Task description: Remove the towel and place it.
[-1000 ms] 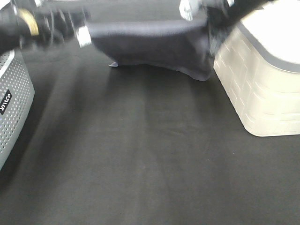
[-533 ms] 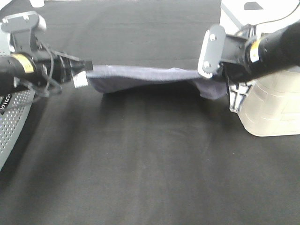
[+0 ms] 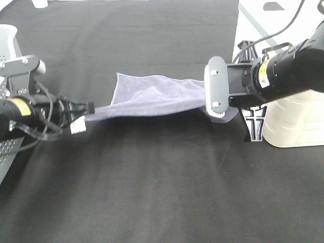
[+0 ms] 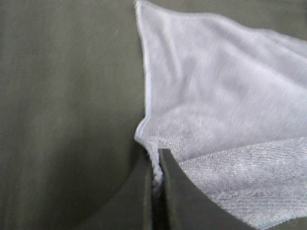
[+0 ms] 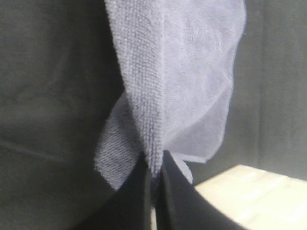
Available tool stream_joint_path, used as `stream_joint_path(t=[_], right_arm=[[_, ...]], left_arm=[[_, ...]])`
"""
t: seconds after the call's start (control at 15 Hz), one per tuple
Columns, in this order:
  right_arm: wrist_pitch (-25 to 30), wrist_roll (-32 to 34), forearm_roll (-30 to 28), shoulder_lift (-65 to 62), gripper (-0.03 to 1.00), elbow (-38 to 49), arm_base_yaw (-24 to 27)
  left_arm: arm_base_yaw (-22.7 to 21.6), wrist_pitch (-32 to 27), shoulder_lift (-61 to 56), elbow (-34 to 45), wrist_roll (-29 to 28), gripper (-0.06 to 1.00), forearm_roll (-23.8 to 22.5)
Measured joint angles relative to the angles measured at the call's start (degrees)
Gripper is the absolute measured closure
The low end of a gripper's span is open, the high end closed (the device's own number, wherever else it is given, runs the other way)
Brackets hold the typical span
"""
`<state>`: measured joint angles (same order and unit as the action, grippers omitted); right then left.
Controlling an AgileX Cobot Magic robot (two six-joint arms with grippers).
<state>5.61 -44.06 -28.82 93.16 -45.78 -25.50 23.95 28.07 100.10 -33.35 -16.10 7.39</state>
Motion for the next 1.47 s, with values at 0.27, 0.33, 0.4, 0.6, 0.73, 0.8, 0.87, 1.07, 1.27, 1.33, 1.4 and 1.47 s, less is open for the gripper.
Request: stream_joint_path(t=[0.27,0.33,0.4,0.6,0.73,0.8,0.87,1.07,1.27,1.33,1.4,1.47], right_arm=[[-6.6,0.0,0.0,0.3,0.95,7.9,-0.2],[-7.6,0.0,0.0,0.5,0.95,9.6,-0.3],[-8.5,0.0,0.0,0.6,0.95,10.7,-0.3],[-10.8,0.0,0.0,0.6,0.95,13.8,-0.3],[-11.3,0.0,0.0,0.7,0.95,14.8,-0.3],[-11.7,0.1,0.0,0.8,0.95,14.9,-0.3],[-11.7,0.2,0.0,1.1,0.94,14.9,-0.3],[-10.4,0.5,0.0,1.4,0.70,15.1,-0.3],[-10.4,0.5,0.0,1.4,0.37,15.1,-0.3],[-10.4,0.5,0.0,1.4,0.33,15.1,-0.3],[-10.4,0.5,0.0,1.4,0.32,15.1,-0.3],[-10.4,0.5,0.0,1.3,0.31,15.1,-0.3]], left_arm=[[0.0,-2.2,-0.1,0.9,0.4,0.94,0.3],[0.0,-4.1,-0.1,0.9,0.4,0.94,0.3],[0.0,-6.0,-0.1,0.9,0.3,0.94,0.2],[0.2,-11.5,-0.1,0.9,0.3,0.94,0.0],[0.2,-13.2,-0.1,0.9,0.4,0.94,-1.6],[0.2,-13.3,-0.1,0.9,0.4,0.94,-1.9],[0.2,-13.3,-0.1,0.9,0.4,0.93,-2.1],[0.2,-15.8,-0.1,0.9,0.6,0.63,-3.4],[0.2,-18.5,-0.1,0.9,0.6,0.25,-5.3],[0.2,-18.9,-0.1,0.9,0.6,0.20,-5.4],[0.2,-19.3,-0.2,0.9,0.6,0.19,-5.4],[0.2,-19.9,-0.6,0.5,0.6,0.18,-5.4]])
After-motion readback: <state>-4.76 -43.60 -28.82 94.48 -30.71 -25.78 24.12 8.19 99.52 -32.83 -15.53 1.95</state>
